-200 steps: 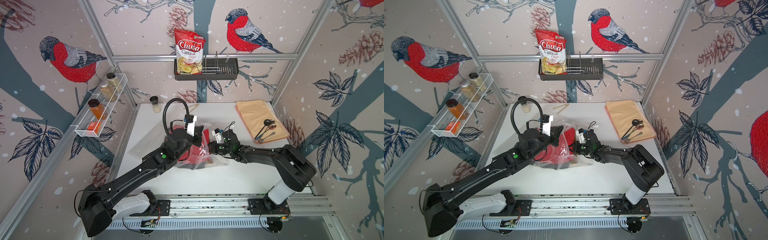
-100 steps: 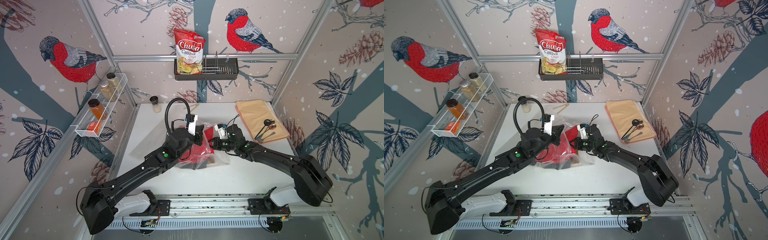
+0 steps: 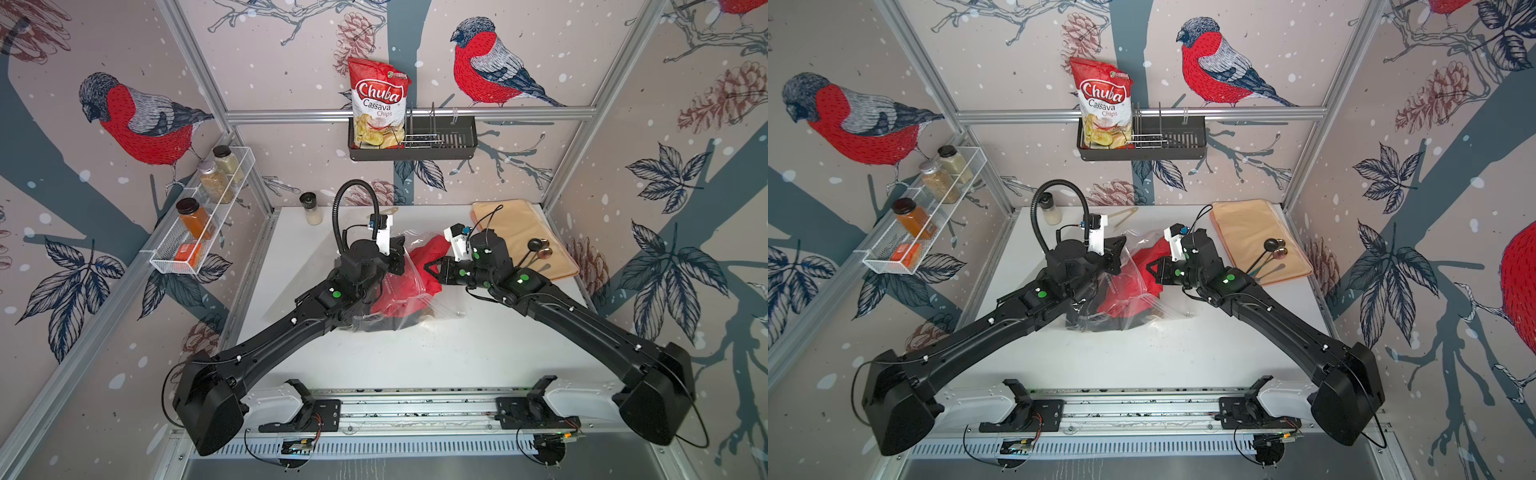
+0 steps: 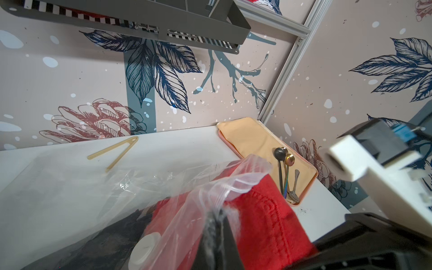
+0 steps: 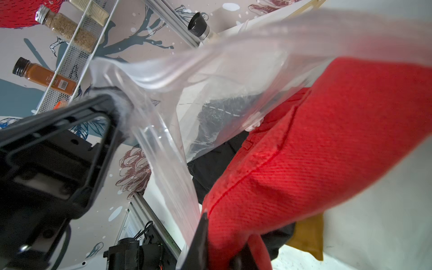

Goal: Take the trousers out of the vacuum bag
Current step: Take out the trousers from the vacuum bag.

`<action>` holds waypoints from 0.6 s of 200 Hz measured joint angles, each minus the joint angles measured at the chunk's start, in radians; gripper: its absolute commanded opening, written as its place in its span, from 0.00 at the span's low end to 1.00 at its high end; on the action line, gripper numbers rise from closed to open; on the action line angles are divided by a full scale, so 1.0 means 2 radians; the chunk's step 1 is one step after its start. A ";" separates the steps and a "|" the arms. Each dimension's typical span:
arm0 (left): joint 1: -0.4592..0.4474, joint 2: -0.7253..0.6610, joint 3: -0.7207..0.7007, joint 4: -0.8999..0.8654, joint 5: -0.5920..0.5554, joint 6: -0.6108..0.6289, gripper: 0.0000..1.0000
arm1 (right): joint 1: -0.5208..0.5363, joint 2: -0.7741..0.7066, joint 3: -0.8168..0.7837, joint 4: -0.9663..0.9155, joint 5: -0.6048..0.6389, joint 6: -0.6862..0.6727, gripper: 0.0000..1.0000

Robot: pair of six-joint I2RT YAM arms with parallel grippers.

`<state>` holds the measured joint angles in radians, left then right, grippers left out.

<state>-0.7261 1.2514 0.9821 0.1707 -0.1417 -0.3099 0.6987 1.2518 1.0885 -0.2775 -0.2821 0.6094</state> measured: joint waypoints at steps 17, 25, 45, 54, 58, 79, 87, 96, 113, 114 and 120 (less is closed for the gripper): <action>0.003 0.003 0.000 0.002 0.011 0.000 0.00 | -0.002 -0.013 0.020 -0.032 0.011 -0.005 0.00; 0.005 0.004 -0.001 0.004 0.019 -0.001 0.00 | -0.004 -0.017 0.028 -0.044 0.018 -0.007 0.00; 0.006 0.011 -0.003 0.012 0.030 -0.003 0.00 | -0.015 -0.021 0.049 -0.080 0.034 -0.018 0.00; 0.006 0.014 -0.004 0.013 0.034 -0.003 0.00 | -0.023 -0.022 0.060 -0.096 0.039 -0.023 0.00; 0.007 0.016 -0.004 0.013 0.035 -0.003 0.00 | -0.026 -0.022 0.067 -0.104 0.041 -0.026 0.00; 0.011 0.025 -0.004 0.013 0.045 -0.003 0.00 | -0.048 -0.019 0.105 -0.138 0.048 -0.039 0.00; 0.014 0.028 -0.004 0.013 0.048 -0.003 0.00 | -0.056 -0.015 0.121 -0.148 0.050 -0.044 0.00; 0.017 0.032 -0.006 0.014 0.050 -0.003 0.00 | -0.064 -0.009 0.143 -0.159 0.051 -0.049 0.00; 0.026 0.042 -0.010 0.017 0.058 -0.004 0.00 | -0.073 0.004 0.179 -0.177 0.055 -0.059 0.00; 0.026 0.043 -0.010 0.017 0.058 -0.004 0.00 | -0.073 0.004 0.181 -0.178 0.055 -0.060 0.00; 0.030 0.047 -0.012 0.017 0.060 -0.005 0.00 | -0.076 0.010 0.193 -0.183 0.056 -0.064 0.00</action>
<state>-0.6666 1.3445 0.9577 0.2043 -0.0212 -0.3191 0.5465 1.2720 1.4754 -0.6445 -0.1703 0.4816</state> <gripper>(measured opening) 0.050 0.134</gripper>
